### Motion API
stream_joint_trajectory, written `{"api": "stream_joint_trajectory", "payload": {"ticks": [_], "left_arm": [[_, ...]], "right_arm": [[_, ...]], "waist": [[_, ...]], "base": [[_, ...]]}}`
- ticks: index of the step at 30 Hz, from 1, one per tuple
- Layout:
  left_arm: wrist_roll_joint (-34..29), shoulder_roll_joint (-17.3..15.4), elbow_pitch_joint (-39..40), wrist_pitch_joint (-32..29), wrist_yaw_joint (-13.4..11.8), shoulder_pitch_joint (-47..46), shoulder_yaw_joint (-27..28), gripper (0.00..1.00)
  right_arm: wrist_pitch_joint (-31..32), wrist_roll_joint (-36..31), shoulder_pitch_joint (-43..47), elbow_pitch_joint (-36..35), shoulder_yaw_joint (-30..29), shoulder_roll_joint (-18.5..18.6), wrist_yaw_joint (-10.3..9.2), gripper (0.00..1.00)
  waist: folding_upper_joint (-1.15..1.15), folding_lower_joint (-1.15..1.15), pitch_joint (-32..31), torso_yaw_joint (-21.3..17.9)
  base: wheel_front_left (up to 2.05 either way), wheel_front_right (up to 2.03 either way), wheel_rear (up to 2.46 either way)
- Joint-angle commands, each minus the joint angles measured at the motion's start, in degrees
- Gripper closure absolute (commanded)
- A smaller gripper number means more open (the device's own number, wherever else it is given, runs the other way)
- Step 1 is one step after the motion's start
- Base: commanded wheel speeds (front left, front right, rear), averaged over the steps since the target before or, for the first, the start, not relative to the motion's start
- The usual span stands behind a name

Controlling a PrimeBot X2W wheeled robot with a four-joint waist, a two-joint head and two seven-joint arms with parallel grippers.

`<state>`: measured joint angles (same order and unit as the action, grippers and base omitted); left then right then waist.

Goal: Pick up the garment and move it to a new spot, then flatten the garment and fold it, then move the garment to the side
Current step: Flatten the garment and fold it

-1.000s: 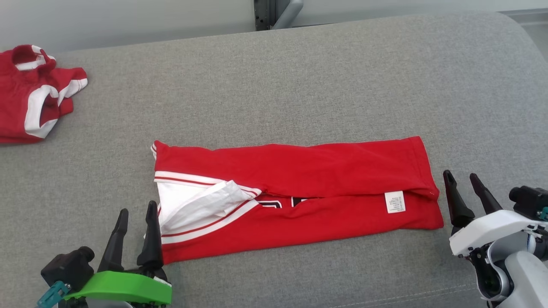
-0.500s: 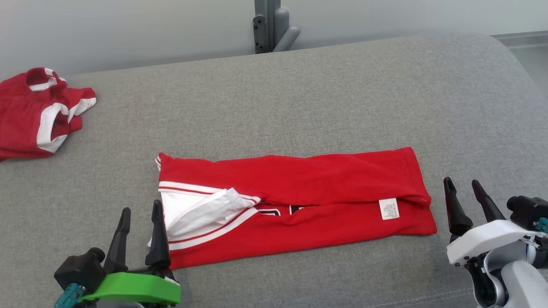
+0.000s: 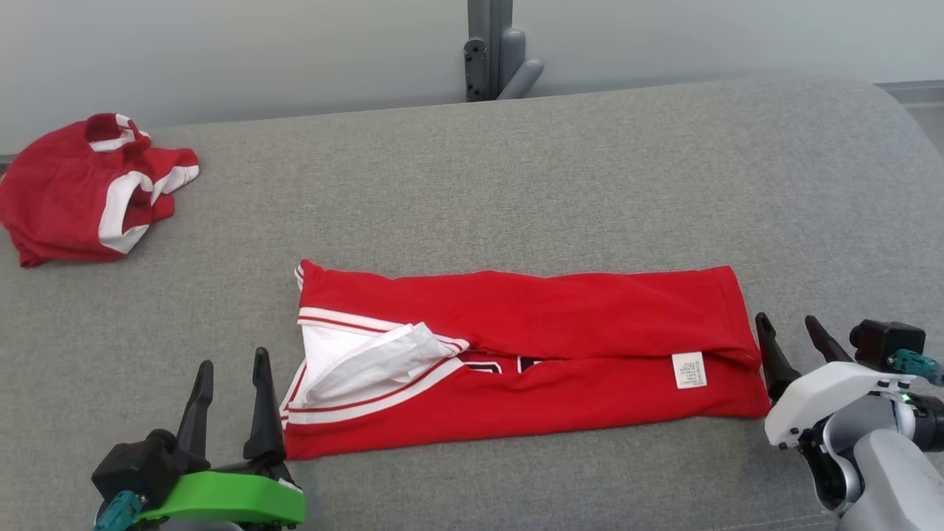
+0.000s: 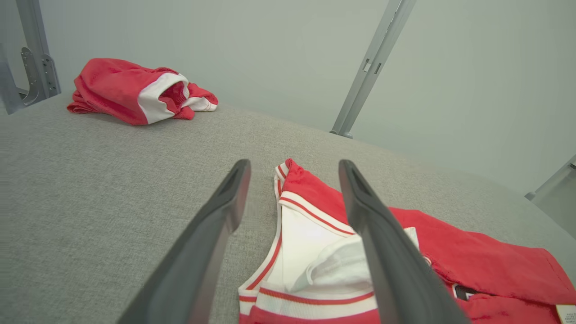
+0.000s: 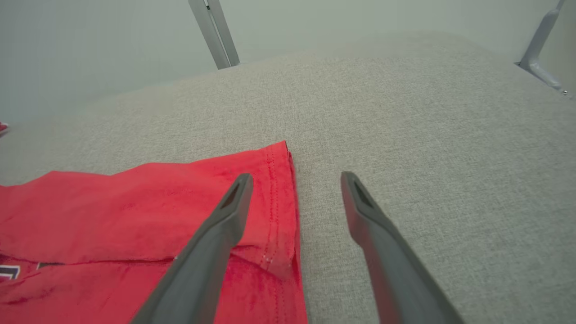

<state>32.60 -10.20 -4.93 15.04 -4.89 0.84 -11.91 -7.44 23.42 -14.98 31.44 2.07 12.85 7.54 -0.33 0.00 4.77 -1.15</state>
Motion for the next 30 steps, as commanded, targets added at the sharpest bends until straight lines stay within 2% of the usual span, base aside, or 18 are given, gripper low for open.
{"api": "stream_joint_trajectory", "payload": {"ticks": [1, 9, 18, 19, 20, 21, 23, 24, 30], "left_arm": [[-0.44, -0.01, -0.15, 0.12, 0.35, -0.24, 0.27, 0.00], [-3.08, -0.15, -0.64, 0.13, -0.08, 0.45, 1.94, 0.00], [-4.63, 0.07, -1.02, 0.14, -0.03, 1.86, 3.66, 0.00], [-4.63, 0.10, -1.03, 0.14, 0.02, 2.02, 3.80, 0.00], [-4.66, 0.13, -1.05, 0.14, 0.08, 2.10, 3.92, 0.00], [-4.73, 0.13, -1.10, 0.14, 0.15, 2.13, 4.08, 0.00], [-4.87, 0.19, -1.16, 0.14, 0.24, 2.28, 4.32, 0.00], [-4.96, 0.22, -1.19, 0.14, 0.25, 2.45, 4.42, 0.00], [-4.67, 0.41, -1.21, 0.14, 0.47, 2.84, 4.89, 0.00]], "right_arm": [[0.54, -0.49, -1.18, 1.65, 0.11, 0.65, -0.10, 0.00], [3.22, 1.32, -5.16, 12.79, 1.96, 0.81, -0.09, 0.00], [3.37, 3.44, -6.12, 19.63, 4.79, -0.68, -0.05, 0.00], [3.34, 3.69, -6.29, 20.04, 5.17, -0.83, -0.04, 0.06], [3.18, 3.87, -6.50, 20.41, 5.58, -0.92, -0.04, 0.36], [3.03, 4.15, -6.72, 20.71, 5.98, -0.98, -0.04, 0.54], [2.60, 4.72, -7.17, 21.18, 6.49, -1.01, -0.05, 0.80], [2.24, 4.97, -7.40, 21.40, 6.63, -0.73, -0.05, 1.00], [0.96, 7.77, -9.10, 21.78, 6.82, 0.47, -0.10, 1.00]], "waist": [[0.33, 0.00, 0.42, 1.09], [0.33, 0.00, 1.07, 4.25], [0.33, 0.00, 0.66, 5.64], [0.33, 0.00, 0.58, 5.68], [0.33, 0.00, 0.49, 5.69], [0.33, 0.00, 0.40, 5.68], [0.33, 0.00, 0.23, 5.60], [0.33, 0.00, 0.14, 5.52], [0.33, 0.00, -0.19, 4.57]], "base": [[0.00, 0.00, 0.00], [0.00, 0.00, 0.00], [0.00, 0.00, 0.00], [0.00, 0.00, 0.00], [0.00, 0.00, 0.00], [0.00, 0.00, 0.00], [0.00, 0.00, 0.00], [0.00, 0.00, 0.00], [0.00, 0.00, 0.00]]}}
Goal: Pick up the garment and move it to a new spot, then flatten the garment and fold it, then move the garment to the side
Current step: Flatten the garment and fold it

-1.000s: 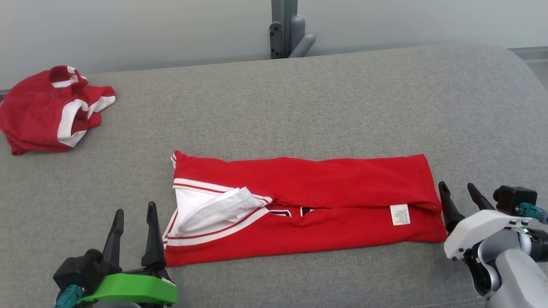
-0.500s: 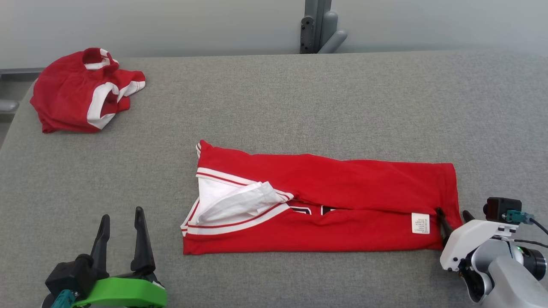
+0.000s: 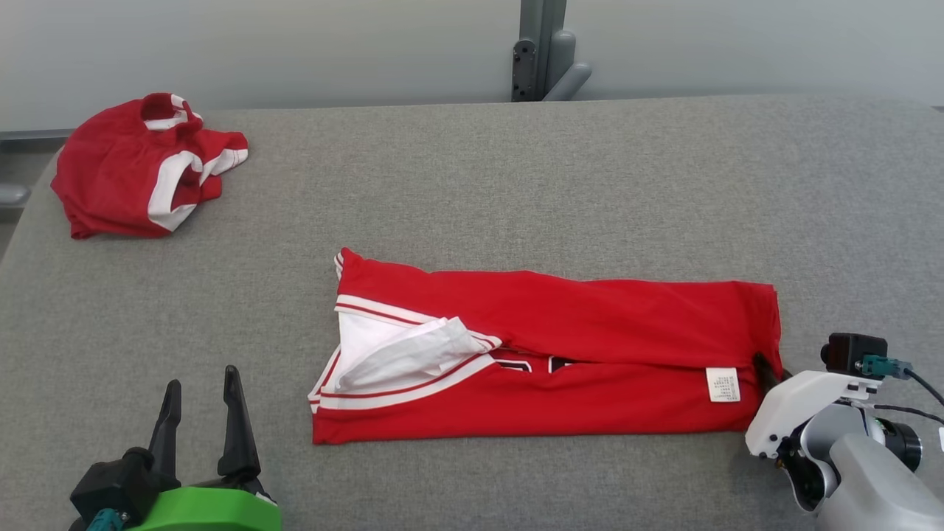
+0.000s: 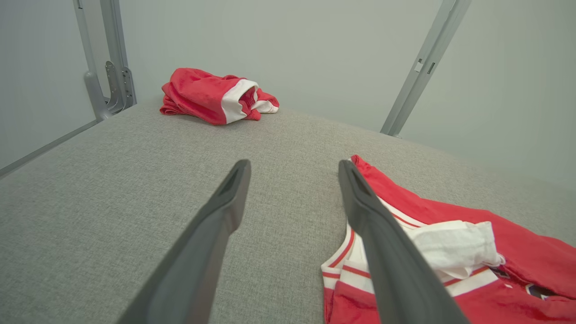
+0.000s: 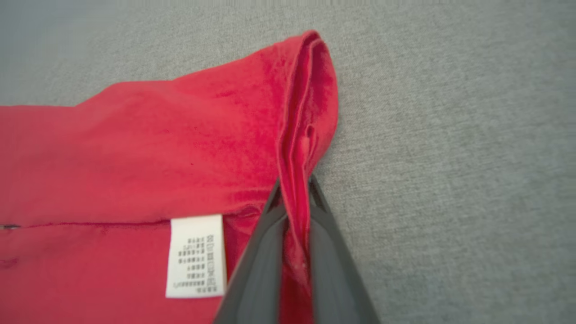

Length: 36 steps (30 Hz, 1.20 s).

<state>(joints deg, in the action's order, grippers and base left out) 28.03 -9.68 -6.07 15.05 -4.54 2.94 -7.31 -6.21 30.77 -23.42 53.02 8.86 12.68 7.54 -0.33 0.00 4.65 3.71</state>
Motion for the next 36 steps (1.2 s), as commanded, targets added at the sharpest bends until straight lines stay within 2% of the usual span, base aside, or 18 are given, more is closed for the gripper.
{"api": "stream_joint_trajectory", "payload": {"ticks": [1, 4, 15, 21, 26, 36], "left_arm": [[-0.17, -0.09, -0.10, 0.13, 0.12, 0.82, 0.34, 0.00], [-0.36, 0.04, 0.01, 0.13, 0.11, 0.99, 0.30, 0.00], [-1.21, -0.24, 0.08, 0.06, 0.28, -0.06, 0.11, 0.00], [-1.59, 0.10, -0.24, 0.06, 0.05, -0.52, -0.12, 0.00], [-1.58, 0.21, -0.59, 0.06, 0.28, -1.00, 0.11, 0.00], [-1.80, 0.52, -0.89, 0.06, 0.56, -1.14, 0.26, 0.00]], "right_arm": [[-0.22, 1.11, -0.87, -0.01, 0.11, 0.87, -0.11, 1.00], [0.37, 3.58, -1.33, -1.13, 0.35, 1.82, -0.11, 1.00], [2.13, 6.73, -2.36, -3.67, 0.16, 9.54, -0.11, 1.00], [3.47, 8.83, -1.82, -6.86, 0.51, 10.45, -0.10, 1.00], [5.39, 13.21, 0.94, -14.21, 2.19, 9.17, -0.09, 1.00], [11.91, 21.22, 7.83, -37.43, 6.50, 7.60, -0.07, 1.00]], "waist": [[0.33, 0.00, -0.13, -0.56], [0.33, 0.00, -0.21, -1.37], [0.33, 0.00, 0.68, -4.81], [0.33, 0.00, 1.10, -6.45], [0.33, 0.00, 0.98, -7.31], [0.33, 0.00, 0.58, -7.53]], "base": [[0.00, 0.00, 0.00], [0.00, 0.00, 0.00], [0.00, 0.00, 0.00], [0.00, 0.00, 0.00], [0.00, 0.00, 0.00], [0.00, 0.00, 0.00]]}}
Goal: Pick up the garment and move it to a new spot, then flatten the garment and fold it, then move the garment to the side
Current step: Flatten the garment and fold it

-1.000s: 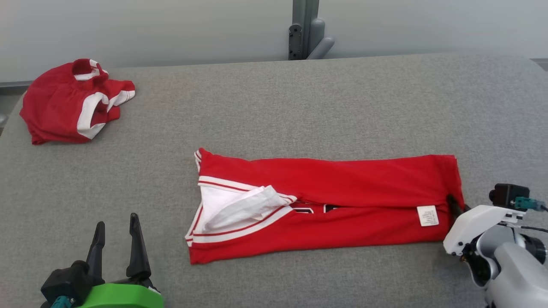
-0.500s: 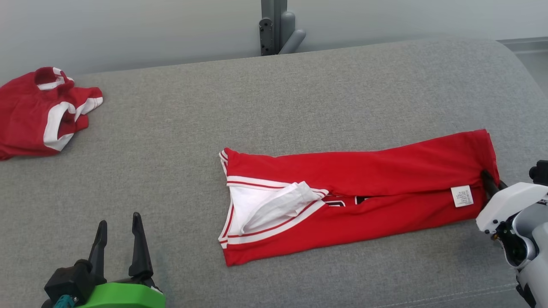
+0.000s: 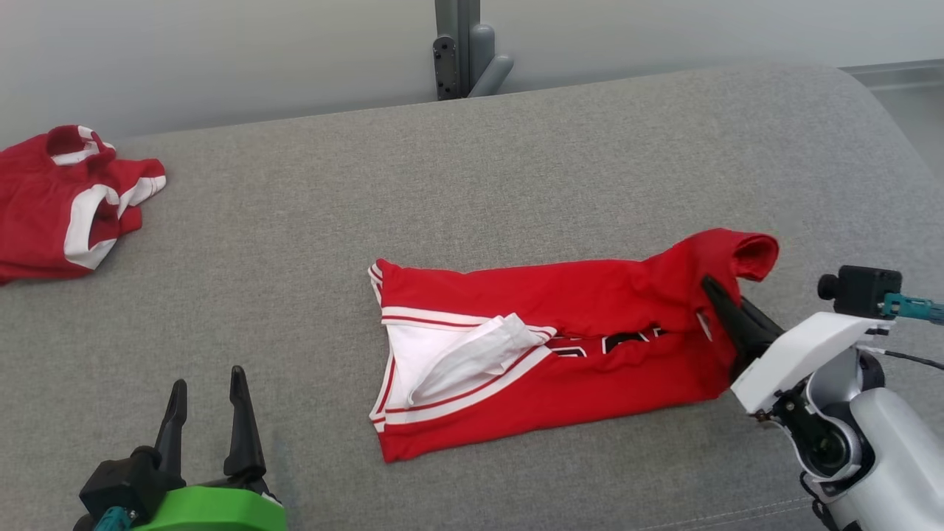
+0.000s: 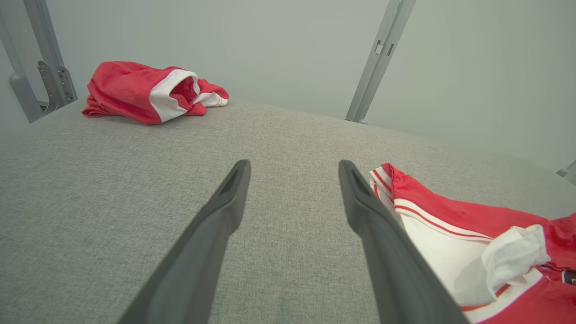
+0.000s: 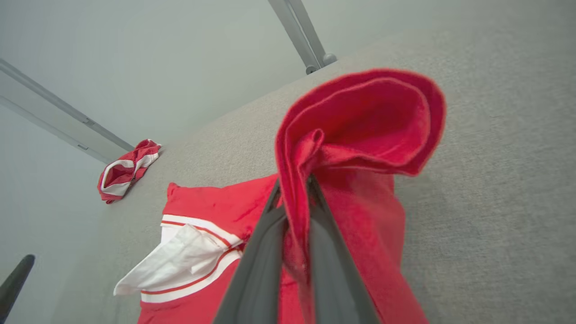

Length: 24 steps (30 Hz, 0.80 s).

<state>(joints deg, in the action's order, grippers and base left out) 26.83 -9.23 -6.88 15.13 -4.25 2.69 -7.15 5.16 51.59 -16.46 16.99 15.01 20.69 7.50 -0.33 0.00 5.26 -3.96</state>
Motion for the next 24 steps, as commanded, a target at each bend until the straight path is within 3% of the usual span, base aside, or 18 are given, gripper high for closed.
{"api": "stream_joint_trajectory", "payload": {"ticks": [1, 4, 9, 17, 24], "left_arm": [[-0.51, 0.09, -0.11, -0.03, 0.26, -0.94, 0.07, 0.00], [-0.40, 0.11, -0.25, -0.03, 0.67, -1.25, 0.06, 0.00], [-0.55, 0.41, -0.54, -0.02, 0.87, -1.81, -0.23, 0.00], [-0.78, 1.05, -1.26, -0.03, 1.44, -2.90, -0.74, 0.00], [-1.18, 1.60, -1.97, -0.03, 2.09, -3.96, -1.57, 0.00]], "right_arm": [[1.17, 0.66, 1.27, -3.37, 0.75, -0.71, -0.02, 1.00], [3.48, 0.99, 1.88, -8.88, 2.62, -2.67, -0.02, 1.00], [5.29, 0.04, -0.03, -11.17, 5.64, -6.25, -0.01, 1.00], [5.20, -0.89, -3.79, -7.24, 11.51, -12.15, -0.01, 1.00], [3.64, -0.55, -6.92, -0.73, 14.75, -14.60, -0.01, 1.00]], "waist": [[0.33, 0.00, -0.04, 0.30], [0.33, 0.00, 0.03, 1.23], [0.33, 0.00, 0.25, 3.03], [0.33, 0.00, 0.85, 6.61], [0.33, 0.00, 1.25, 9.21]], "base": [[0.00, 0.00, 0.00], [0.00, 0.00, 0.00], [0.00, 0.00, 0.00], [0.00, 0.00, 0.00], [0.00, 0.00, 0.00]]}}
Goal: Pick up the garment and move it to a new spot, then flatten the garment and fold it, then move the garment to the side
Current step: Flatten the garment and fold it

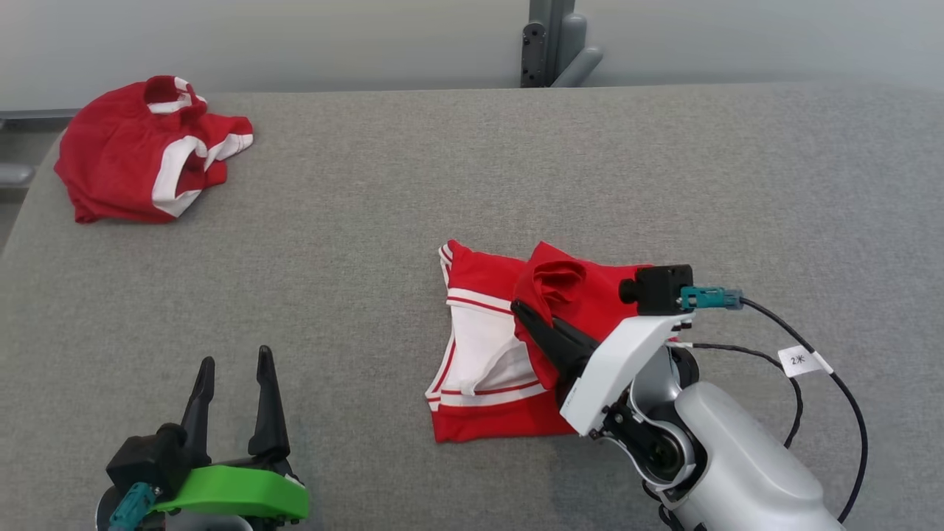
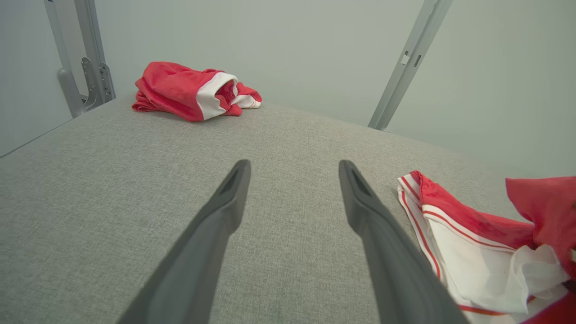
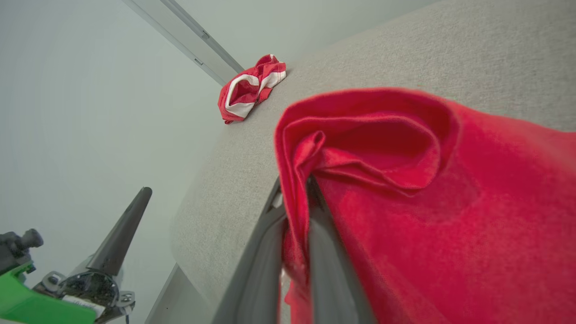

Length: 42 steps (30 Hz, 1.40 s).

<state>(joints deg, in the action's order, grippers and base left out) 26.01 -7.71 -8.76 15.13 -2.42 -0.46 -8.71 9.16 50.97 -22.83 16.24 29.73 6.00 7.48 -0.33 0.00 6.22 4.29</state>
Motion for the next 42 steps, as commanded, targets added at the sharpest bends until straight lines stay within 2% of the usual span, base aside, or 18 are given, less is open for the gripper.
{"api": "stream_joint_trajectory", "payload": {"ticks": [1, 6, 8, 9, 10, 11, 20, 25, 32, 37, 42], "left_arm": [[-0.38, 0.20, -0.19, -0.03, 0.27, -0.93, -0.16, 0.00], [-0.65, 0.47, -0.78, -0.03, 0.64, -1.41, -0.46, 0.00], [-0.76, 0.50, -1.14, -0.03, 0.86, -1.52, -0.45, 0.00], [-0.90, 0.56, -1.27, -0.03, 0.85, -1.58, -0.45, 0.00], [-0.96, 0.65, -1.35, -0.03, 0.83, -1.65, -0.47, 0.00], [-1.07, 0.68, -1.41, -0.03, 0.84, -1.70, -0.40, 0.00], [-1.45, 1.11, -1.59, -0.03, 1.11, -1.59, -0.08, 0.00], [-1.63, 1.31, -1.39, -0.03, 1.17, -1.27, 0.16, 0.00], [-3.07, 1.64, -1.62, -0.03, 1.28, -0.48, -0.74, 0.00], [-3.85, 1.86, -1.89, -0.03, 1.07, -0.07, -1.53, 0.00], [-4.30, 2.03, -1.85, -0.03, 0.97, 0.15, -1.74, 0.00]], "right_arm": [[-0.54, 0.14, -1.06, 1.41, 0.51, -0.22, 0.02, 1.00], [-2.70, -1.26, -3.86, 8.51, 2.58, -1.04, 0.02, 1.00], [-3.76, -2.39, -5.03, 11.10, 3.87, -1.35, 0.02, 0.65], [-4.39, -2.75, -5.50, 12.13, 4.39, -1.53, 0.02, 0.40], [-4.81, -2.98, -5.94, 13.10, 5.12, -1.68, 0.02, 0.05], [-5.35, -3.20, -6.41, 13.78, 5.79, -1.85, 0.02, 0.00], [-9.78, -4.81, -10.11, 18.18, 11.75, -2.71, 0.02, 0.00], [-14.72, -6.31, -11.71, 19.41, 12.16, -2.46, 0.02, 0.00], [-22.89, -12.35, -12.91, 21.22, 6.52, -0.06, 0.01, 0.00], [-24.34, -19.48, -10.05, 20.34, -0.35, 0.71, 0.01, 0.00], [-24.38, -25.21, -6.36, 16.21, -7.18, 0.40, 0.01, 0.00]], "waist": [[0.33, 0.00, 0.30, 1.32], [0.33, 0.00, 0.35, 2.75], [0.33, 0.00, 0.37, 3.13], [0.33, 0.00, 0.35, 3.29], [0.33, 0.00, 0.35, 3.43], [0.33, 0.00, 0.34, 3.54], [0.33, 0.00, 0.26, 3.99], [0.33, 0.00, 0.04, 3.72], [0.33, 0.00, -0.82, 1.75], [0.33, 0.00, -1.55, -0.29], [0.33, 0.00, -2.19, -1.85]], "base": [[0.00, 0.00, 0.00], [0.00, 0.00, 0.00], [0.00, 0.00, 0.00], [0.00, 0.00, 0.00], [0.00, 0.00, 0.00], [0.00, 0.00, 0.00], [0.00, 0.00, 0.00], [0.00, 0.00, 0.00], [0.00, 0.00, 0.00], [0.00, 0.00, 0.00], [0.00, 0.00, 0.00]]}}
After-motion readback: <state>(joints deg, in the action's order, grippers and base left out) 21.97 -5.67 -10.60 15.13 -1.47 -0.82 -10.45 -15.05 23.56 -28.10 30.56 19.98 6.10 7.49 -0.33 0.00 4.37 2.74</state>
